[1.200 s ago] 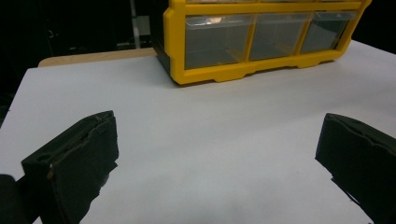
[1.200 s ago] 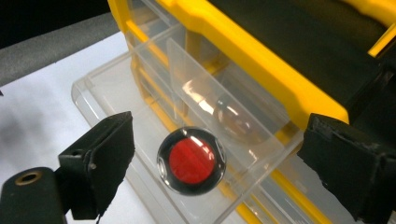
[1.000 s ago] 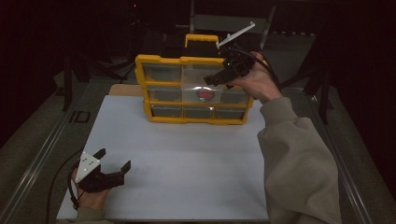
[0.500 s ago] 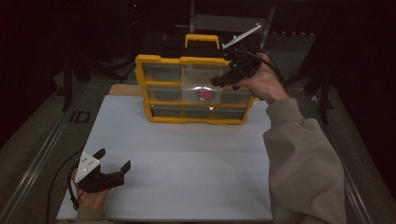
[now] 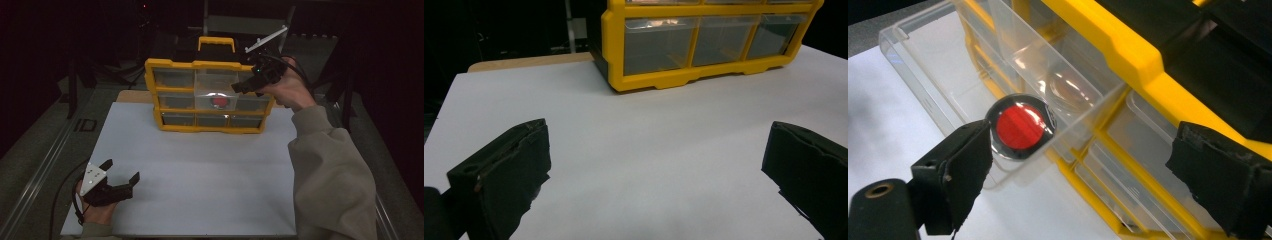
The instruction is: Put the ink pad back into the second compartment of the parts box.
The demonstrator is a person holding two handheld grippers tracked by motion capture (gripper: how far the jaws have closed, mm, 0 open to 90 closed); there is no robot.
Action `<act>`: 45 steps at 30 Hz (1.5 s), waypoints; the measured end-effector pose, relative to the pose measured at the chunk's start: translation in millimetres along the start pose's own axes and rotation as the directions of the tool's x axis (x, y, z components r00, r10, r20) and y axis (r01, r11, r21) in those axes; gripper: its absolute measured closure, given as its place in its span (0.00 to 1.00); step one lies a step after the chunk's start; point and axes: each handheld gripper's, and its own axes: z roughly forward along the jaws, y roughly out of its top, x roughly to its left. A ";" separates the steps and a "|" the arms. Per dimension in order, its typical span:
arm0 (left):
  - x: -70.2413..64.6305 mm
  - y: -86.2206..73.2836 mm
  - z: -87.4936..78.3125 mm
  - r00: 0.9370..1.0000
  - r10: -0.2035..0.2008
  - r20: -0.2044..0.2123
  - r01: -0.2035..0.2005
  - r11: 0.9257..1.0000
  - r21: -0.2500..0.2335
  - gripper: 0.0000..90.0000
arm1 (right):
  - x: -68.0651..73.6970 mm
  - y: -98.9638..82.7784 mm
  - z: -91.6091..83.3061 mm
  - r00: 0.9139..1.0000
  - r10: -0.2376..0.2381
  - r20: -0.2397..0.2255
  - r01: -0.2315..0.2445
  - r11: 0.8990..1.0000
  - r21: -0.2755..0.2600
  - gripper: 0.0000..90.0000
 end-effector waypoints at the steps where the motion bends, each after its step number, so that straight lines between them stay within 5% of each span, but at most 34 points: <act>1: -0.1 0.0 0.0 1.000 0.000 0.000 0.000 1.000 0.000 0.00 | -0.7 -0.7 -0.6 1.000 0.002 0.002 -0.002 1.000 0.001 0.11; 24: -0.3 -0.1 0.5 1.000 0.000 0.000 0.000 1.000 -0.001 0.00 | -13.4 -20.1 2.2 1.000 0.019 0.019 -0.019 0.999 0.036 0.12; 45: -0.7 0.3 0.8 1.000 0.004 -0.001 -0.004 1.000 -0.005 0.00 | -9.8 -39.9 21.5 1.000 -0.004 0.010 0.003 0.997 0.083 0.12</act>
